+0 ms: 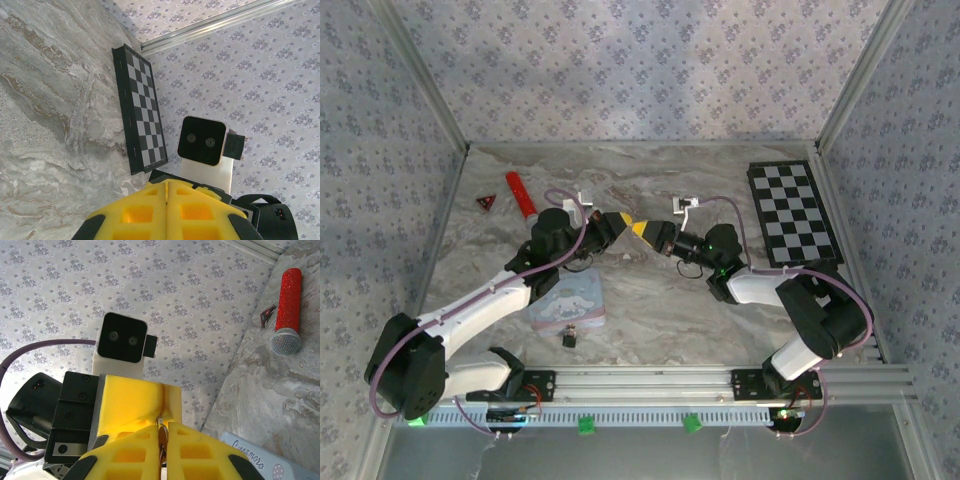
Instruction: Unlock the padlock with the key
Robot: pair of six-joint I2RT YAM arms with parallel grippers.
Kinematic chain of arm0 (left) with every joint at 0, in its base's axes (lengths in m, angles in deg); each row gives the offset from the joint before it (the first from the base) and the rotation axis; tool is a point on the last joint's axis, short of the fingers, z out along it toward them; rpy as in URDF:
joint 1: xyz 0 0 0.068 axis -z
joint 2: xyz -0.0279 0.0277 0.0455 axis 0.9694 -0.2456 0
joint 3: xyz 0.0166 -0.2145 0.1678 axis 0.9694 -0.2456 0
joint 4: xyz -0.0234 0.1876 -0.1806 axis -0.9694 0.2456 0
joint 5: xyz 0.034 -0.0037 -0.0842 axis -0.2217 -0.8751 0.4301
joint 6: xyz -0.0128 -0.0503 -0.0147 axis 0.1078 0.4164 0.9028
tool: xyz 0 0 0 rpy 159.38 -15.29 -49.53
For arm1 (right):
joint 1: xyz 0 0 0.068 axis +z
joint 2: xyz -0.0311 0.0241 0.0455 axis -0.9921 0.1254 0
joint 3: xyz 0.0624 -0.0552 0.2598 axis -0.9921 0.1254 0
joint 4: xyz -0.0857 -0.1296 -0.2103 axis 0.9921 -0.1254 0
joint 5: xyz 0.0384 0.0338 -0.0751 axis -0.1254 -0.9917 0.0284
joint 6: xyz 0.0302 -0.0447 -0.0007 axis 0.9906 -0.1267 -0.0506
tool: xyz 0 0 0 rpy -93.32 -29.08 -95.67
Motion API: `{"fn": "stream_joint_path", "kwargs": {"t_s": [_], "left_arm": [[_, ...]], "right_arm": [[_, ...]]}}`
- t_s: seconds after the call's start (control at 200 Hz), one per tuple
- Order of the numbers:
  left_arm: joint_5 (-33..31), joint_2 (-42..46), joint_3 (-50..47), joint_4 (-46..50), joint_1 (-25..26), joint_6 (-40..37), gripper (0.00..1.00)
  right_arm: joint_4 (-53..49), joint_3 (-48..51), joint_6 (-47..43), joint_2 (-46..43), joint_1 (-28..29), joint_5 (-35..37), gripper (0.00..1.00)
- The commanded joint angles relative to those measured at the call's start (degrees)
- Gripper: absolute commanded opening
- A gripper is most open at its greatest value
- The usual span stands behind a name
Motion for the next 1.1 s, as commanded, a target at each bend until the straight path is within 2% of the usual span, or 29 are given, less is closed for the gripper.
{"fn": "stream_joint_path", "kwargs": {"t_s": [0.0, 0.09, 0.135, 0.22, 0.265, 0.35, 0.455, 0.52, 0.655, 0.78, 0.94, 1.094], "left_arm": [[-0.5, 0.9, -0.7, -1.9, -0.4, -0.2, 0.00], [-0.4, 0.9, -0.9, -2.1, -0.4, -0.8, 0.01], [-0.6, 1.1, -1.0, -1.8, -0.4, -1.4, 0.10], [-2.2, 1.9, -1.2, 0.6, -0.6, -3.9, 0.34], [-2.8, 2.6, -1.3, 3.1, -1.5, -5.5, 0.43], [-2.8, 4.2, -2.1, 6.6, -4.5, -7.3, 0.53], [-1.0, 6.3, -3.2, 10.4, -8.7, -9.2, 0.59], [-2.5, 8.0, -0.9, 19.7, -9.9, -13.4, 0.61], [-11.1, 9.0, 7.4, 44.3, -10.0, -23.8, 0.66], [-16.9, 9.5, 12.3, 59.4, -10.0, -28.4, 0.71], [-24.4, 10.9, 15.3, 77.1, -9.6, -26.6, 0.76], [-32.8, 13.9, 14.6, 89.0, -7.0, -19.1, 0.88]], "right_arm": [[2.7, -1.2, 0.4, 0.0, 0.2, -0.5, 0.04], [1.6, -1.2, 0.0, -0.6, 0.0, -0.6, 0.00], [-0.4, -1.1, -0.7, -1.4, -0.2, -0.4, 0.00], [-8.1, -1.3, -3.3, -3.5, -0.7, 0.2, 0.00], [-12.9, -1.5, -5.5, -4.8, -1.0, 0.2, 0.00], [-21.8, -1.6, -10.2, -8.0, -1.5, 0.8, 0.00], [-36.4, -3.1, -17.1, -12.6, -1.8, 2.4, 0.00], [-45.3, -4.5, -22.0, -15.5, -1.8, 4.2, 0.00], [-61.7, -7.8, -31.3, -20.2, -1.5, 8.1, 0.00], [-73.8, -10.0, -38.5, -22.8, -0.6, 14.0, 0.00], [-78.3, -9.2, -41.3, -24.6, -0.5, 17.2, 0.00], [-77.8, -7.4, -41.2, -25.0, -0.5, 18.4, 0.00]]}}
